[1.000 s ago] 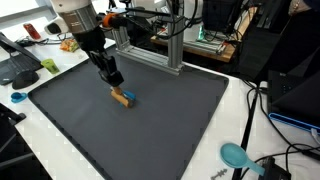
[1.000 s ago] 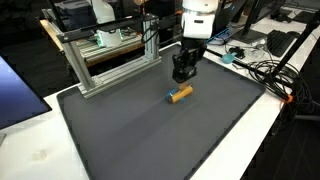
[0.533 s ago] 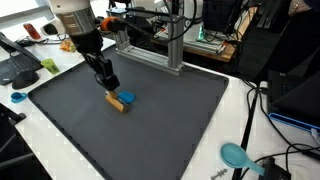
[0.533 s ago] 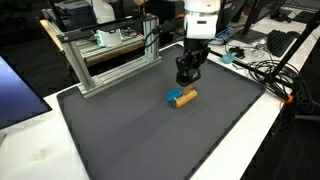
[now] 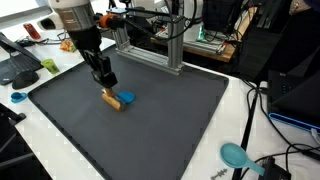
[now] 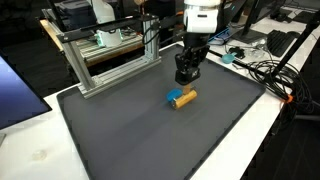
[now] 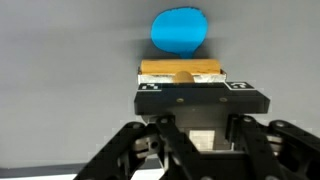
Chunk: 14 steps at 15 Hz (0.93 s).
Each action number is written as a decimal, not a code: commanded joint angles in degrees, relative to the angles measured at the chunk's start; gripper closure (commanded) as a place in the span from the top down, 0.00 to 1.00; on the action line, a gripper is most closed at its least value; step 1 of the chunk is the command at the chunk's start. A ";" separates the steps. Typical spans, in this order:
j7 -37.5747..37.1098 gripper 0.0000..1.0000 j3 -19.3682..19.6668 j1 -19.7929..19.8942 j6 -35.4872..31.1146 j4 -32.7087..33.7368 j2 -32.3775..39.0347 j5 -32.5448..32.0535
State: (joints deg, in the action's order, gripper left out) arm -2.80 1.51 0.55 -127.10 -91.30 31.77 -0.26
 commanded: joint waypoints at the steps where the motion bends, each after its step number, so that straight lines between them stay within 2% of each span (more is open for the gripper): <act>1: -2.65 0.22 1.84 -2.21 -2.07 -8.03 -9.74 -4.54; 6: -1.55 0.22 0.26 -2.84 1.29 -15.61 -20.34 -6.37; 14: 1.48 0.22 -0.40 -1.39 -0.63 -33.83 -36.46 -4.26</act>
State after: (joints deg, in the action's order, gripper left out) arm -2.81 1.20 -1.95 -125.90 -116.50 3.42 -5.28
